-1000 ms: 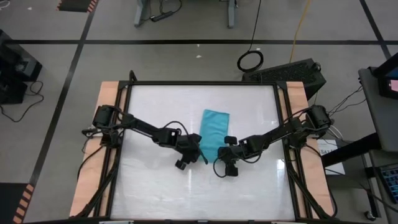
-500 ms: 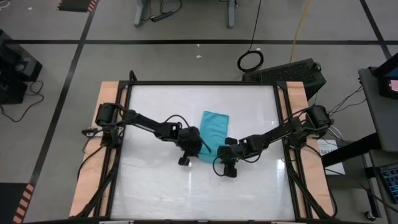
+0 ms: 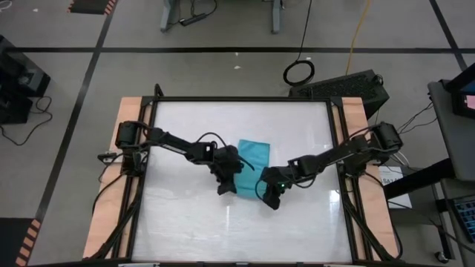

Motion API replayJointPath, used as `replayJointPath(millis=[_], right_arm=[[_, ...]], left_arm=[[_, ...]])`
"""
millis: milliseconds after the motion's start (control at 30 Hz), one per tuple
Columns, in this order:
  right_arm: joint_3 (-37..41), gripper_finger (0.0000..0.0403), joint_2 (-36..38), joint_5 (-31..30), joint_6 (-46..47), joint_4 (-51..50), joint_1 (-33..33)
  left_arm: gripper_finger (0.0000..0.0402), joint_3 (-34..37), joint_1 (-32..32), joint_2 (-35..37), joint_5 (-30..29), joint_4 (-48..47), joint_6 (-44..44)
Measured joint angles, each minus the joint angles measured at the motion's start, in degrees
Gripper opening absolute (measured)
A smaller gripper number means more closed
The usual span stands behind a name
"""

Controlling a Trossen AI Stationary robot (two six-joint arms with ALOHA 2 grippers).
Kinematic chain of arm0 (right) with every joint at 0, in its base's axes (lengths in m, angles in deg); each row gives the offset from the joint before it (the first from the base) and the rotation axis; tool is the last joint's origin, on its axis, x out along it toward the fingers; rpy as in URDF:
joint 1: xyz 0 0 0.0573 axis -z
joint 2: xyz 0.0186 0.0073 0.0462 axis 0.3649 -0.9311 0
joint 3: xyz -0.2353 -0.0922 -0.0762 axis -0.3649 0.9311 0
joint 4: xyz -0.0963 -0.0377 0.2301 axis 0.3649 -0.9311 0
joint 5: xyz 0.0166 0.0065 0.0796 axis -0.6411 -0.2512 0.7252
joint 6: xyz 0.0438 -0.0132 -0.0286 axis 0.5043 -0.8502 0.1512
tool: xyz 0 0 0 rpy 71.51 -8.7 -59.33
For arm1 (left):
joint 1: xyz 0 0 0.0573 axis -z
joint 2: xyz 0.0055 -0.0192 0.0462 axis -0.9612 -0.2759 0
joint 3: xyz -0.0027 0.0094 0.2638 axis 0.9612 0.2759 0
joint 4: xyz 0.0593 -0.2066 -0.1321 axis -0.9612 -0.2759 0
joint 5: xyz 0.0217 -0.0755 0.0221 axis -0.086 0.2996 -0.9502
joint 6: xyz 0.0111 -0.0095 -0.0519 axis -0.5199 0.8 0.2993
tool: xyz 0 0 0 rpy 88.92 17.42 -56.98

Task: Roll towel
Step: Roll the blue microfiber towel

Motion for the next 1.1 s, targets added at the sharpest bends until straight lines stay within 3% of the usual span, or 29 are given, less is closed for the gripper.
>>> replayJointPath(millis=[267,467,700,933,1100], right_arm=[[-0.06,0.0015,-2.19,9.25,3.54,-0.13,4.12],[-0.15,0.0019,-3.92,10.76,5.12,0.44,6.28],[0.07,0.0089,-3.99,11.68,3.46,-1.53,6.65],[0.02,0.0176,-2.01,10.42,-3.99,-2.14,5.58],[-0.02,0.0195,2.46,0.52,-12.8,-4.75,0.59]], left_arm=[[0.0008,0.04,-0.04,0.0,0.52,1.21,11.08],[0.0008,0.0,0.33,0.09,0.02,-2.03,12.5],[0.0008,0.18,0.45,0.09,-0.79,-4.53,14.42],[0.0008,0.24,0.44,0.11,-0.92,-4.5,16.0],[0.0007,0.24,0.44,0.11,-1.21,-4.06,17.11]])
